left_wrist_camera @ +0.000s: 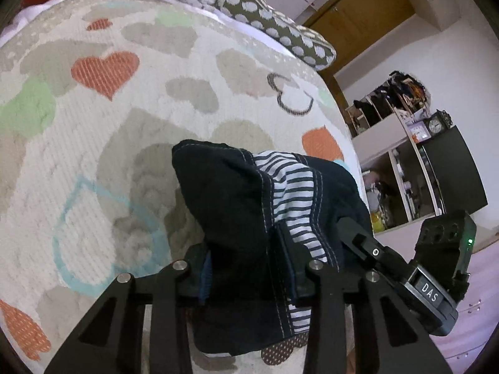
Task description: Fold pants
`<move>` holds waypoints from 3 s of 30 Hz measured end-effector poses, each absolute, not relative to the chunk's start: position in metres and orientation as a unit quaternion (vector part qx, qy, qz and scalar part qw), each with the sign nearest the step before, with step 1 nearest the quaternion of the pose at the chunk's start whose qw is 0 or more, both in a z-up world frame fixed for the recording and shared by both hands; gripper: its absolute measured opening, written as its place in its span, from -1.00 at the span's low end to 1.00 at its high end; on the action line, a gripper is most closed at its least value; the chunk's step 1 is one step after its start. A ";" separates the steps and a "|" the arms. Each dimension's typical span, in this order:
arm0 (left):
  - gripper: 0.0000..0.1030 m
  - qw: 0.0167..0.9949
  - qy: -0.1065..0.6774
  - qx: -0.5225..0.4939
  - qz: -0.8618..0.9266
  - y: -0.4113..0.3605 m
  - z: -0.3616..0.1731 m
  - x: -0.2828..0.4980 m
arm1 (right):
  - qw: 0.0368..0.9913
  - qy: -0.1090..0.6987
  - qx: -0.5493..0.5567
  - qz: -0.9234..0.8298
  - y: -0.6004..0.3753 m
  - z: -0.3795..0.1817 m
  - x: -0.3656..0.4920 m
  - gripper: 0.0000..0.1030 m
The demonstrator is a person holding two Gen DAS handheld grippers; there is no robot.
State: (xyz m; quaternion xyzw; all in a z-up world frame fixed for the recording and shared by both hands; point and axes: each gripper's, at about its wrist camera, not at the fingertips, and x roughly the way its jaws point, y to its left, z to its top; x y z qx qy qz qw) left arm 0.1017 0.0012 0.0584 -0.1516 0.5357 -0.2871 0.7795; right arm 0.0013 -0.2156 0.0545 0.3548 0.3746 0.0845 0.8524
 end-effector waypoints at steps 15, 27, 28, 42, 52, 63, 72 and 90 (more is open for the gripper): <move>-0.29 0.822 0.530 -0.091 -0.189 -0.016 0.054 0.187 | 0.880 0.373 0.292 0.044 -0.217 0.066 0.090 0.03; 0.11 0.842 0.501 -0.079 -0.182 0.021 0.071 0.122 | 0.897 0.322 0.302 0.020 -0.248 0.100 0.059 0.24; 0.11 0.847 0.495 -0.071 -0.178 0.023 0.071 0.112 | 0.894 0.327 0.304 0.044 -0.243 0.101 0.063 0.24; 0.31 0.865 0.473 -0.079 -0.148 0.036 0.072 0.027 | 0.854 0.366 0.370 -0.005 -0.256 0.049 0.024 0.26; 0.52 0.920 0.368 -0.017 -0.131 0.023 0.112 -0.038 | 0.890 0.327 0.308 -0.081 -0.224 0.058 -0.080 0.32; 1.00 0.976 0.189 0.012 -0.107 0.029 0.178 -0.120 | 0.916 0.291 0.258 -0.097 -0.200 0.098 -0.129 0.43; 1.00 0.968 0.203 -0.011 -0.147 0.038 0.201 -0.134 | 0.928 0.282 0.224 -0.096 -0.175 0.109 -0.150 0.52; 1.00 0.930 0.348 0.006 -0.119 0.033 0.146 -0.101 | 0.929 0.309 0.181 -0.093 -0.153 0.097 -0.150 0.52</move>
